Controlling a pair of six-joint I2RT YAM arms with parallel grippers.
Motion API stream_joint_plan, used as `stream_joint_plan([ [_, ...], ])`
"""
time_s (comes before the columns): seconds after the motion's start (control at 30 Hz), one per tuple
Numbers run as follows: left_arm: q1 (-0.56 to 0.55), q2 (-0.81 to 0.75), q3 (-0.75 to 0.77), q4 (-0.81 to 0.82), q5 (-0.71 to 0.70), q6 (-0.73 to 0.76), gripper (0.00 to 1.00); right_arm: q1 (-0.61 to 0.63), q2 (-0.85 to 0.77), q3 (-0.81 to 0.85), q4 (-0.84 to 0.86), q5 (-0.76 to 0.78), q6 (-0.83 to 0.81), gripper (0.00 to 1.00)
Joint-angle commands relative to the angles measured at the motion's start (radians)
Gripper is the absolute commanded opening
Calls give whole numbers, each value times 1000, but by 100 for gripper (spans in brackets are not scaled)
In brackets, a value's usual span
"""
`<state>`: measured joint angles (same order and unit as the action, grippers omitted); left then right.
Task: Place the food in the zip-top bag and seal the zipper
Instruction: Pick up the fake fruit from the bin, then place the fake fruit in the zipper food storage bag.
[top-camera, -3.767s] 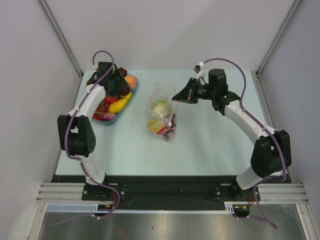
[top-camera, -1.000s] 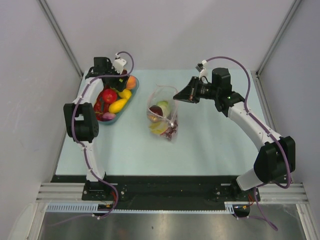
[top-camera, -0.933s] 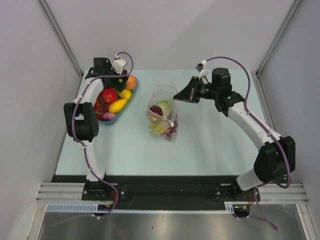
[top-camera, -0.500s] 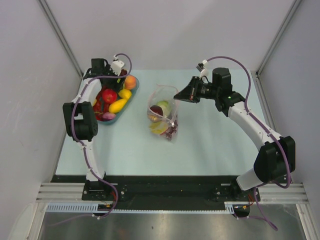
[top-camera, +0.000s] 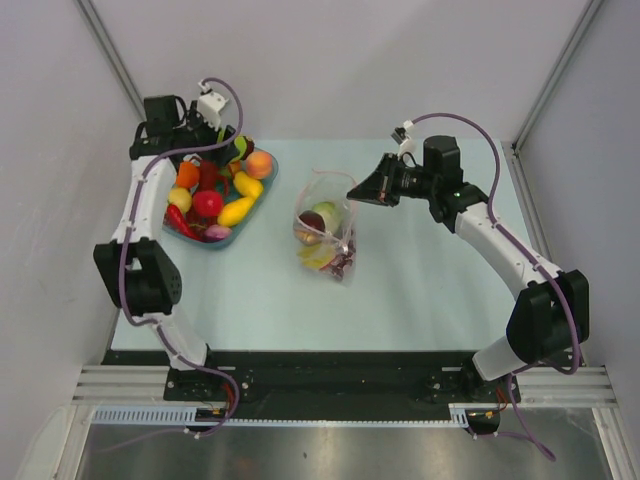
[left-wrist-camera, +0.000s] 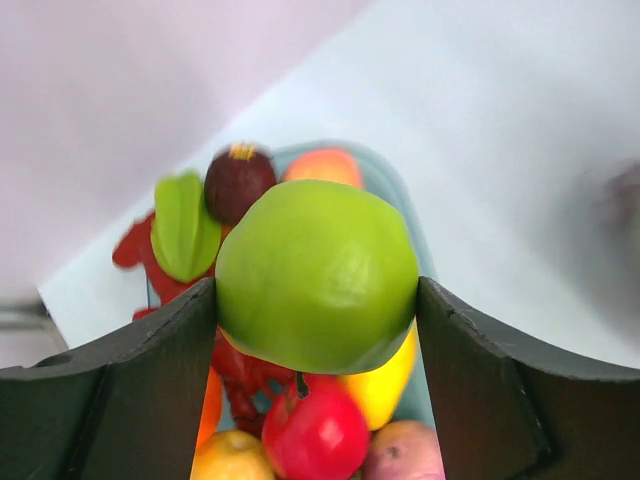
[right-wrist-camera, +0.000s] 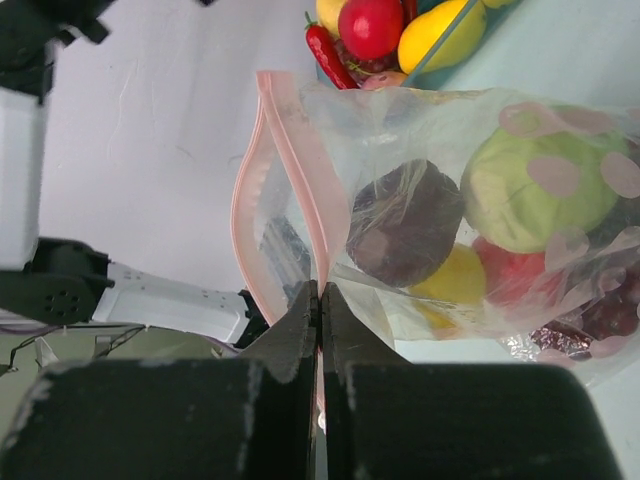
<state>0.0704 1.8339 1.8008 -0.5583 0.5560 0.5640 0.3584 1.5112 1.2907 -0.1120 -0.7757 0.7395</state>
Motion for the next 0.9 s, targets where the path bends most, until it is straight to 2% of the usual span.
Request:
stream_joint_plan([
  [0.0,-61,-208,15,-11,231,-131,51,8,-2,41,38,-11,-2,0],
  [0.2,-305,-382,-66,34,295,-259,52,14,3,42,75,-28,29,0],
  [0.37,-504,-458,-239,93,187,-263,52,17,-3,41,83,-36,50,0],
  [0.53,-584,-409,-313,127,-15,-271,50,17,-19,41,101,-51,81,0],
  [0.7,-592,-369,-371,190,-158,-299,57,4,-32,41,71,-79,75,0],
  [0.73,-592,-366,-376,217,-166,-306,62,-1,-34,41,68,-86,74,0],
  [0.87,-597,-297,-327,221,-206,-346,69,-15,-28,41,87,-112,104,0],
])
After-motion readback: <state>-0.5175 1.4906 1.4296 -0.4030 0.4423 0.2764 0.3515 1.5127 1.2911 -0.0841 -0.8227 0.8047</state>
